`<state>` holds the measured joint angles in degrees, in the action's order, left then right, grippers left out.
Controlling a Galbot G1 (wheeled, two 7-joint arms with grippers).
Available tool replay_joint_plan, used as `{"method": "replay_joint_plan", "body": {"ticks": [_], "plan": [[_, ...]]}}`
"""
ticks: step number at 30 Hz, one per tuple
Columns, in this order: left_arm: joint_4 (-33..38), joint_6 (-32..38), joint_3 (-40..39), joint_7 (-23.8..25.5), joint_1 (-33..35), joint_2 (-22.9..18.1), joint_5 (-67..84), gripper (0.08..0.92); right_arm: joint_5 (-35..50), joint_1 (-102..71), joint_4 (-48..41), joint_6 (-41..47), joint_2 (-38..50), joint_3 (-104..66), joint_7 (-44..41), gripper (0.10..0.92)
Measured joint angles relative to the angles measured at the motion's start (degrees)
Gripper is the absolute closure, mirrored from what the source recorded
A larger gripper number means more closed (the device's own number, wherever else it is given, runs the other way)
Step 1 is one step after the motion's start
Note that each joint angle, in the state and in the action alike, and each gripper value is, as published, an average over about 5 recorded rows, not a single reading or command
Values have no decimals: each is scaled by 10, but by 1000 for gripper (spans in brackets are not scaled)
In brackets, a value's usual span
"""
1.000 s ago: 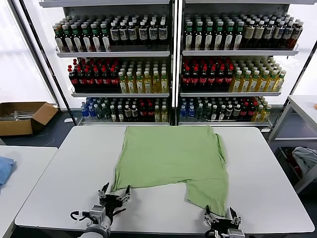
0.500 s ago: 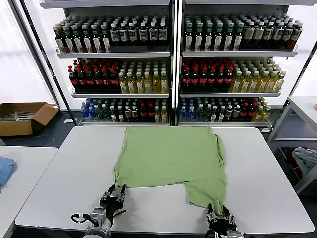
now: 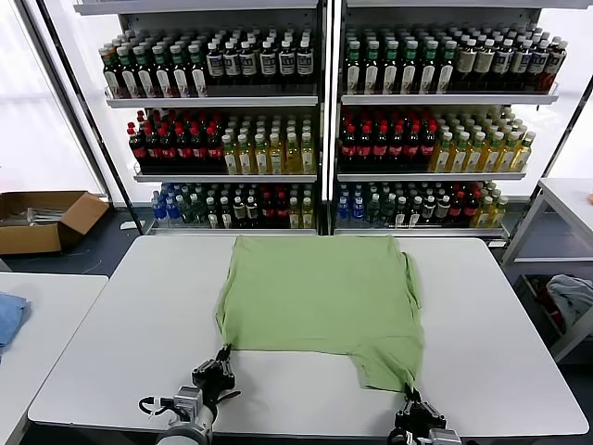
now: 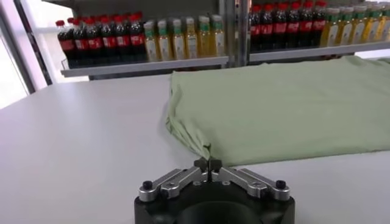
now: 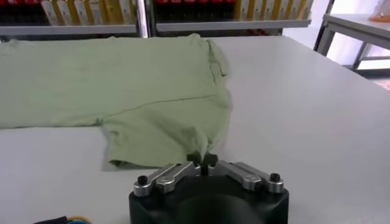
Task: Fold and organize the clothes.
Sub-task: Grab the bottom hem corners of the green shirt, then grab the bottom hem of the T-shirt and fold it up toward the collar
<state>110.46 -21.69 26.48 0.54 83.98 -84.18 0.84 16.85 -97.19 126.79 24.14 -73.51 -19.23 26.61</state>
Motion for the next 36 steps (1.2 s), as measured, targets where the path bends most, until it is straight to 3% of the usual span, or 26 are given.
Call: {"method": "replay_joint_plan", "body": {"ticks": [18,36], "plan": [[22,69,-5,-10,-40,1,19,916,-16,91,-5,-28,11,-52,-55,919],[-95,79,-20,-20,-170,1,64,916,-20,326,-166,8,24,-5,-94,919]]}}
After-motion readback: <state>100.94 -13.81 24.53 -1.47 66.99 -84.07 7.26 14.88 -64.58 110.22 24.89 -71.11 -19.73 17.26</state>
